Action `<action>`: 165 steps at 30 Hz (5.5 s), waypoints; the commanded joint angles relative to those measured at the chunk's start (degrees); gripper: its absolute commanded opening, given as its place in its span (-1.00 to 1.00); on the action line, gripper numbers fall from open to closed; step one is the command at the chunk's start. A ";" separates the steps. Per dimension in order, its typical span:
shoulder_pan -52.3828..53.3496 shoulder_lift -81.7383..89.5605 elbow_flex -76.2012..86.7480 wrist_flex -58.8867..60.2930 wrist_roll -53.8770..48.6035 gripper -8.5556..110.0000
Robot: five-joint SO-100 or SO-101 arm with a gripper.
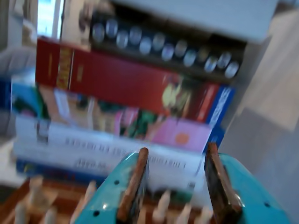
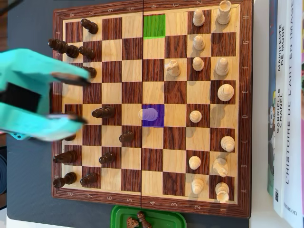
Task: Play chess
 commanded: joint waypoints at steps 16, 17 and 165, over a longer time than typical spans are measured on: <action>0.62 -0.09 -27.86 55.63 1.41 -0.37; 1.49 -0.79 -30.41 58.62 1.41 -0.37; 0.09 -88.07 -80.95 72.60 1.49 -0.74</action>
